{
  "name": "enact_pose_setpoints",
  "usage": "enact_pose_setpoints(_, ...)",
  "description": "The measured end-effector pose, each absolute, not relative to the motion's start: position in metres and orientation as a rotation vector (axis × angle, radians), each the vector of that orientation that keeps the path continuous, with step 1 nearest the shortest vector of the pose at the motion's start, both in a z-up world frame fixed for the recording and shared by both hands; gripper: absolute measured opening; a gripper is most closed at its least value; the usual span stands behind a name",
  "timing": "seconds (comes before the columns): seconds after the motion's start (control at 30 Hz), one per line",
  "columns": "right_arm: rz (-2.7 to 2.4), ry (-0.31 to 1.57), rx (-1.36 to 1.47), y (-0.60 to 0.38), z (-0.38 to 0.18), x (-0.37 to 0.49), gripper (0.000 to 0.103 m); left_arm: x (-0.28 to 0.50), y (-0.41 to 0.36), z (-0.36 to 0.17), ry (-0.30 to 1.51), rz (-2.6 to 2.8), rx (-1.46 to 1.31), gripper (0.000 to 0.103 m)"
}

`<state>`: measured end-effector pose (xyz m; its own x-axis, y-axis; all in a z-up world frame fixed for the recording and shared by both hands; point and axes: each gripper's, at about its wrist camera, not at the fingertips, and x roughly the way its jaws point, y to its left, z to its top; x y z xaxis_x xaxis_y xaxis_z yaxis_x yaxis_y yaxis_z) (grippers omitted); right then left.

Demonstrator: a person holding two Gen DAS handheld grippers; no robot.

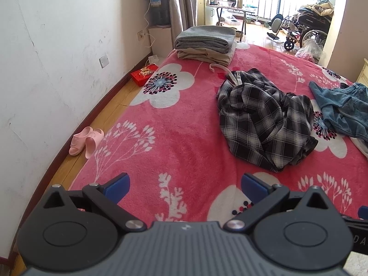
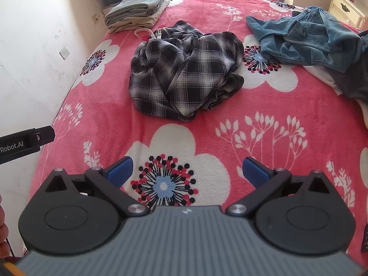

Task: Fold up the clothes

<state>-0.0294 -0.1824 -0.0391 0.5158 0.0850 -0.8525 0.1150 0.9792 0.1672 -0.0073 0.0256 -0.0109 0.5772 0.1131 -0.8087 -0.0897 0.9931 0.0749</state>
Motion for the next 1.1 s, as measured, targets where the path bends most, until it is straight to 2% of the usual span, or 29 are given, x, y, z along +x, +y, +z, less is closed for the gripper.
enact_pose_setpoints(0.73,-0.007,1.012,0.235,-0.179,-0.042,-0.026,0.102,0.0,0.033,-0.02,0.963,0.114,0.032,0.103)
enact_pose_setpoints(1.1,0.03,0.937,0.296,-0.206,-0.059,0.011,0.102,0.075,0.035,-0.053,0.939,0.061,-0.021,0.103)
